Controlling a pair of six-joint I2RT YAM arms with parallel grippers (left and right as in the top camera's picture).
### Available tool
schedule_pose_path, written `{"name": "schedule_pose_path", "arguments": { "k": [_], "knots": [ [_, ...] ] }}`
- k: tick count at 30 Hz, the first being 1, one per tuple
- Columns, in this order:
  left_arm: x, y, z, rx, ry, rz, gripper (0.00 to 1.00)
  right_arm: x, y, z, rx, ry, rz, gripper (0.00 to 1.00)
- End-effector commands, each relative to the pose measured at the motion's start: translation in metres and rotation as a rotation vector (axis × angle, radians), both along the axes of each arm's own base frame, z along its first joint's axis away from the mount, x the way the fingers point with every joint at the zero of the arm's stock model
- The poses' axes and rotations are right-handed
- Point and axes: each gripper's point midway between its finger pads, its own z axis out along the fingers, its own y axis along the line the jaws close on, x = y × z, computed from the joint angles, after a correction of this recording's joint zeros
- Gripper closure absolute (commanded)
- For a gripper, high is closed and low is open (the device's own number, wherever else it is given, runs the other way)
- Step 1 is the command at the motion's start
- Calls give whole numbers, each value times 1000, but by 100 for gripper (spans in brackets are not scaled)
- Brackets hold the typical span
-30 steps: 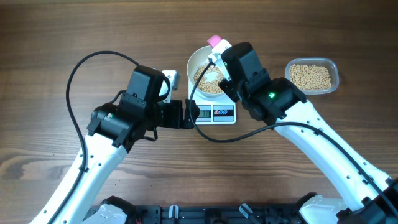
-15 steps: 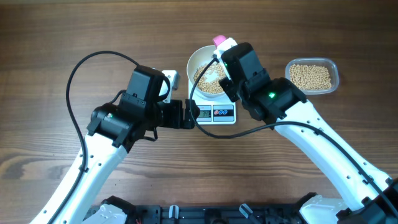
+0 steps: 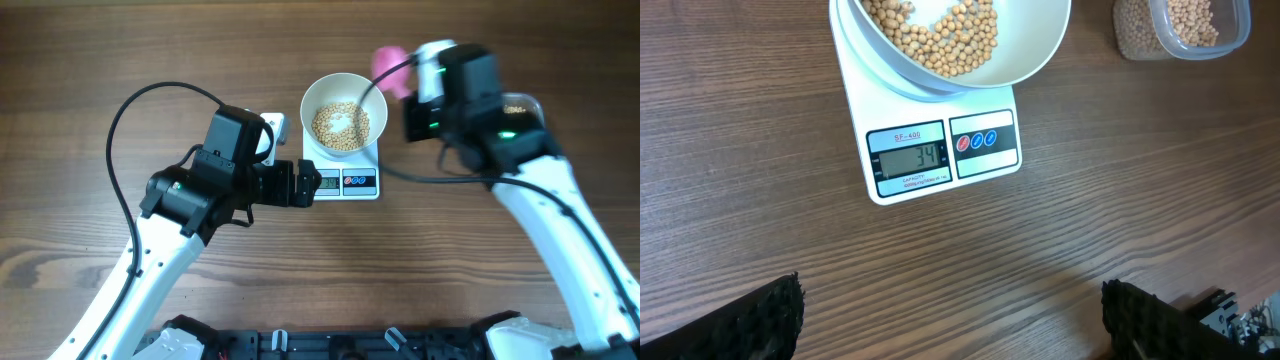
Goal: Scoop item into bowl and weigh 150g on scale
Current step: 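Move the empty scoop back over the soybean tub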
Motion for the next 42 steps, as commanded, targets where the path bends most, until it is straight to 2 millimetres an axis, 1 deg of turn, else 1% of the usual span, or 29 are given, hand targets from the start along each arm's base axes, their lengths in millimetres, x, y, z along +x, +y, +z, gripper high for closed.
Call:
{"name": "schedule_pose_path", "arguments": {
  "k": [1, 2, 6, 7, 9, 12, 14, 17, 22, 24, 30, 32, 36, 42],
  "knots": [
    [-1, -2, -2, 4, -2, -26, 0, 4, -49, 16, 10, -38, -135, 95],
    [-1, -2, -2, 4, -2, -26, 0, 6, -65, 15, -26, -41, -144, 96],
    [-1, -2, -2, 4, -2, -26, 0, 2, -106, 6, -170, -13, -109, 96],
    [-1, -2, -2, 4, -2, -26, 0, 0, -115, 4, -193, -3, -125, 96],
    [-1, -2, -2, 4, -2, -26, 0, -4, -141, 1, -243, 23, -205, 96],
    [-1, -2, -2, 4, -2, -26, 0, -8, -163, -2, -276, 45, -246, 96],
    [-1, -2, -2, 4, -2, -26, 0, -10, -173, -4, -296, 57, -246, 96],
    [-1, -2, -2, 4, -2, -26, 0, -14, -185, -15, -329, 107, -240, 96],
    [-1, -2, -2, 4, -2, -26, 0, -12, -202, -40, -336, 186, -259, 96],
    [-1, -2, -2, 4, -2, -26, 0, -11, -206, -49, -338, 214, -257, 96],
    [-1, -2, -2, 4, -2, -26, 0, -9, -207, -75, -353, 291, -230, 96],
    [-1, -2, -2, 4, -2, -26, 0, -8, -211, -82, -375, 313, -234, 96],
    [-1, -2, -2, 4, -2, -26, 0, -9, -212, -94, -374, 351, -230, 96],
    [-1, -3, -2, 3, -2, -26, 0, -11, -211, -104, -363, 392, -238, 96]
  ]
}}
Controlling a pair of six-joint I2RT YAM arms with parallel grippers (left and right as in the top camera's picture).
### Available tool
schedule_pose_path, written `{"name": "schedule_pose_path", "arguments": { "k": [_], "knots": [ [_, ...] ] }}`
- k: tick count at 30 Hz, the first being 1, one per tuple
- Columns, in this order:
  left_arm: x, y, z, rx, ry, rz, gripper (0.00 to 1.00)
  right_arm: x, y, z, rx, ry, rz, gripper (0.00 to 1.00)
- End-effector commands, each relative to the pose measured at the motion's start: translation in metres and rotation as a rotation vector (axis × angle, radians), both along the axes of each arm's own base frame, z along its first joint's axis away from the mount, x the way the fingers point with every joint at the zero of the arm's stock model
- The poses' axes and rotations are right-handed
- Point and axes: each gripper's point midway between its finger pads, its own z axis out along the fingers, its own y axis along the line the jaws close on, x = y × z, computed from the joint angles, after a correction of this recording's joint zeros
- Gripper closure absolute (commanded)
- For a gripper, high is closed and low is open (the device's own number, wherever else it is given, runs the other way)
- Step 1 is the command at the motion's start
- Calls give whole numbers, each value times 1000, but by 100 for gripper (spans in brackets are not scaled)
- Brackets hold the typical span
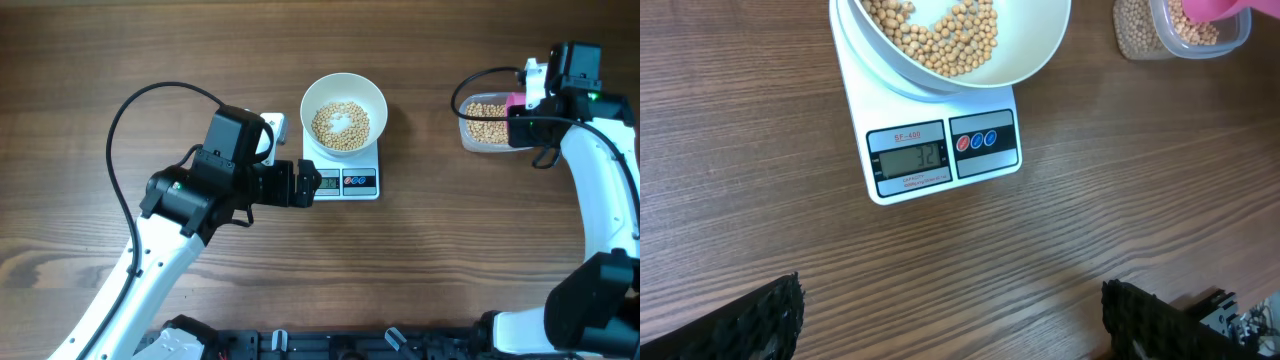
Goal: Scoop item into bowl and weigh 150g on scale
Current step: 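Move the empty scoop back over the soybean tub, then dip the scoop into the soybeans again with the right gripper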
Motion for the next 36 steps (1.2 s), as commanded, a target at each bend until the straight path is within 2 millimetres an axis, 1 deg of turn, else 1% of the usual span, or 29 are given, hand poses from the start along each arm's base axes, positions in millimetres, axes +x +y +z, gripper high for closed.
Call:
{"name": "schedule_pose_path", "arguments": {
  "k": [1, 4, 10, 15, 21, 29, 34, 36],
  "knots": [
    [-1, -3, -2, 3, -2, -26, 0, -3, -2, -11, -4, 37, -13, 96],
    [-1, -2, -2, 4, -2, -26, 0, -3, -1, -11, 5, 37, -11, 96],
    [-1, -2, -2, 4, -2, -26, 0, -2, 23, -15, 134, 35, 40, 96],
    [-1, -2, -2, 4, -2, -26, 0, -5, 25, -20, 145, 58, 42, 96],
    [-1, -2, -2, 4, -2, -26, 0, -5, 38, -21, 218, 55, 67, 96],
    [-1, -3, -2, 3, -2, -26, 0, -10, 56, -20, 320, 69, 93, 96],
    [-1, -2, -2, 4, -2, -26, 0, -11, 58, -21, 339, 74, 65, 96],
    [-1, -2, -2, 4, -2, -26, 0, -11, 63, -20, 368, 73, 70, 96]
  ]
}}
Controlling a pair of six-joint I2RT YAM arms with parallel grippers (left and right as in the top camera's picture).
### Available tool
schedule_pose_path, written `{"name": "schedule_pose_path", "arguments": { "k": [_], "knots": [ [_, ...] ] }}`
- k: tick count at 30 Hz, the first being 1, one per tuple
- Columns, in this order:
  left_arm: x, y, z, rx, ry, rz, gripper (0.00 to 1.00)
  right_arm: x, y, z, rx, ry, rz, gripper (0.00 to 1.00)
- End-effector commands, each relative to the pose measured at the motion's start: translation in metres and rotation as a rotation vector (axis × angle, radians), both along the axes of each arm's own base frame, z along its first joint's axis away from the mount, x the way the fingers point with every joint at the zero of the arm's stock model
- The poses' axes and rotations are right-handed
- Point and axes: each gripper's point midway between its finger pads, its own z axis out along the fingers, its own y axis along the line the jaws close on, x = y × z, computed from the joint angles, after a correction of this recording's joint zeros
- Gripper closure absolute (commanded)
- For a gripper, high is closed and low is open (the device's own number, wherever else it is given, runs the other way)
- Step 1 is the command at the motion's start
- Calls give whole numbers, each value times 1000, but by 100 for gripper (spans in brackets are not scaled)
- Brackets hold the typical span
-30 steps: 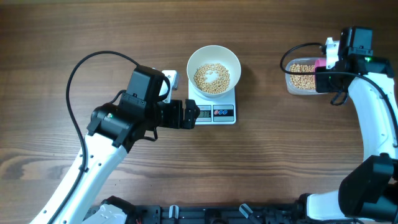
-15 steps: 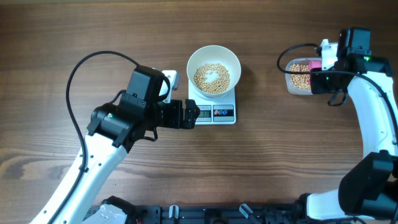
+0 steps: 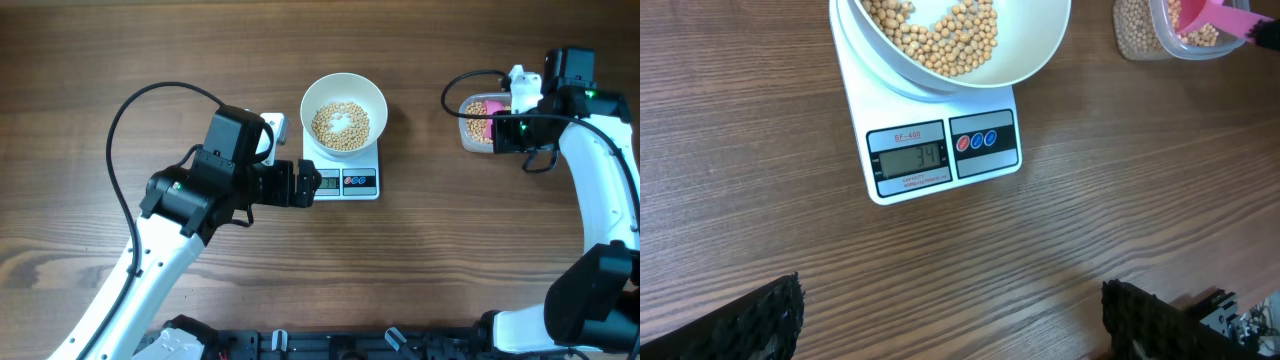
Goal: Scoop item into bowl and weigh 150g on scale
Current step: 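Dip the scoop into the soybeans again with the right gripper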
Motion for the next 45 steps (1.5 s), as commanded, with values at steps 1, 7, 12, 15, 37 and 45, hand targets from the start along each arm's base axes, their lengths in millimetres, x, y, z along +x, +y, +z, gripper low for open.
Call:
{"name": "schedule_pose_path", "arguments": {
  "k": [1, 7, 12, 15, 37, 45],
  "knots": [
    [-1, -2, -2, 3, -1, -26, 0, -2, 19, -6, 116, 22, 5, 96],
    [-1, -2, -2, 4, -1, -26, 0, -4, 28, -4, 172, 29, 11, 96],
    [-1, -2, -2, 4, -1, -26, 0, -4, 22, -4, 178, 29, -19, 96],
    [-1, -2, -2, 3, -1, -26, 0, -5, 12, -4, 187, 28, -66, 96],
    [-1, -2, -2, 3, -1, -26, 0, -9, -34, -3, 560, -7, -275, 96],
    [-1, -2, -2, 3, -1, -26, 0, -6, -39, 6, 638, -50, -292, 96]
  ]
}}
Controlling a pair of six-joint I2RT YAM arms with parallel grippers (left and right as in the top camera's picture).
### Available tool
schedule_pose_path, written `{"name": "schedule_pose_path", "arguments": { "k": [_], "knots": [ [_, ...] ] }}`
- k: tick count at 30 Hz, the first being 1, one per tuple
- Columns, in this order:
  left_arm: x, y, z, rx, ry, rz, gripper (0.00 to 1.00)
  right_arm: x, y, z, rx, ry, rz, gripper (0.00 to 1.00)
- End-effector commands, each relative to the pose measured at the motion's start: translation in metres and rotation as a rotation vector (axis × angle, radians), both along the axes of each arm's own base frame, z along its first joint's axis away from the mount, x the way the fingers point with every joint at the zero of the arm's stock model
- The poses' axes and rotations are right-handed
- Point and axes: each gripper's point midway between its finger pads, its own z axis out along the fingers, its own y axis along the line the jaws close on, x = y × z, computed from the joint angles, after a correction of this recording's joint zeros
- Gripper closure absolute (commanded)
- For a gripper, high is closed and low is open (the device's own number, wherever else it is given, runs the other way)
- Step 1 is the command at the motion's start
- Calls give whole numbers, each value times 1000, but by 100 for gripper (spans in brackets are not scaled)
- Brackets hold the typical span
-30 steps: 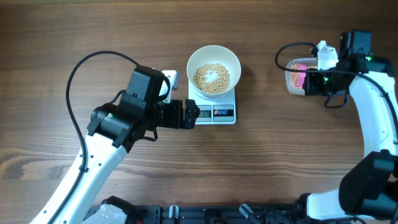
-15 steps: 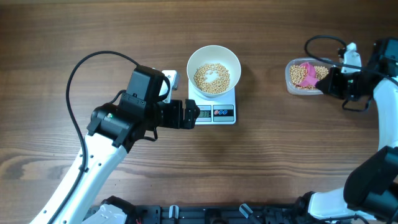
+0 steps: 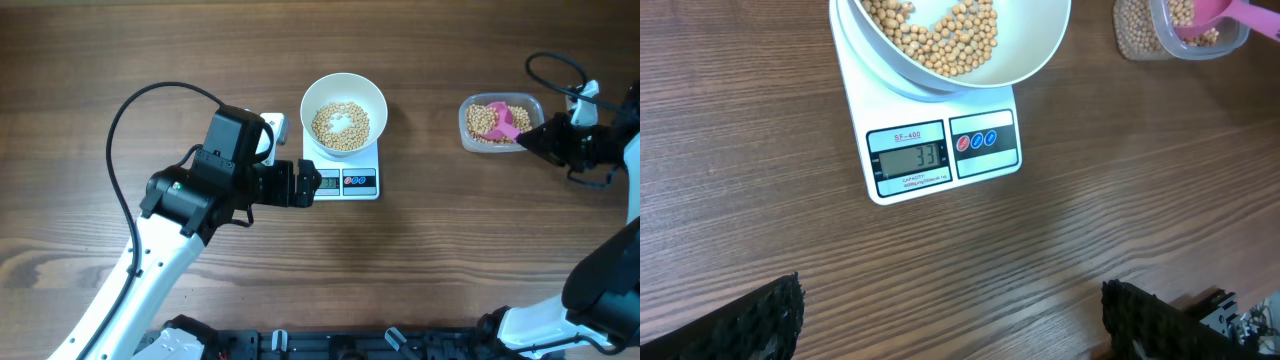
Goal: Scoop item into bowl and weigh 150g on scale
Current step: 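Dip the scoop into the soybeans again with the right gripper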
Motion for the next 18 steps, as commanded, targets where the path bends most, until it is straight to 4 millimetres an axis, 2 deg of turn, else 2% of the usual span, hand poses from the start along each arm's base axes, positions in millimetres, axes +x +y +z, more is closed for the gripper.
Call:
{"name": "schedule_pose_path", "arguments": {
  "k": [1, 9, 18],
  "knots": [
    [-2, -2, -2, 4, -1, -26, 0, 2, 3, 4, 91, -33, -13, 96],
    [-2, -2, -2, 4, -1, -26, 0, 1, -14, 10, 207, -72, -83, 96],
    [-2, -2, -2, 4, -1, -26, 0, -6, -35, 27, 354, -139, -174, 96]
  ]
}}
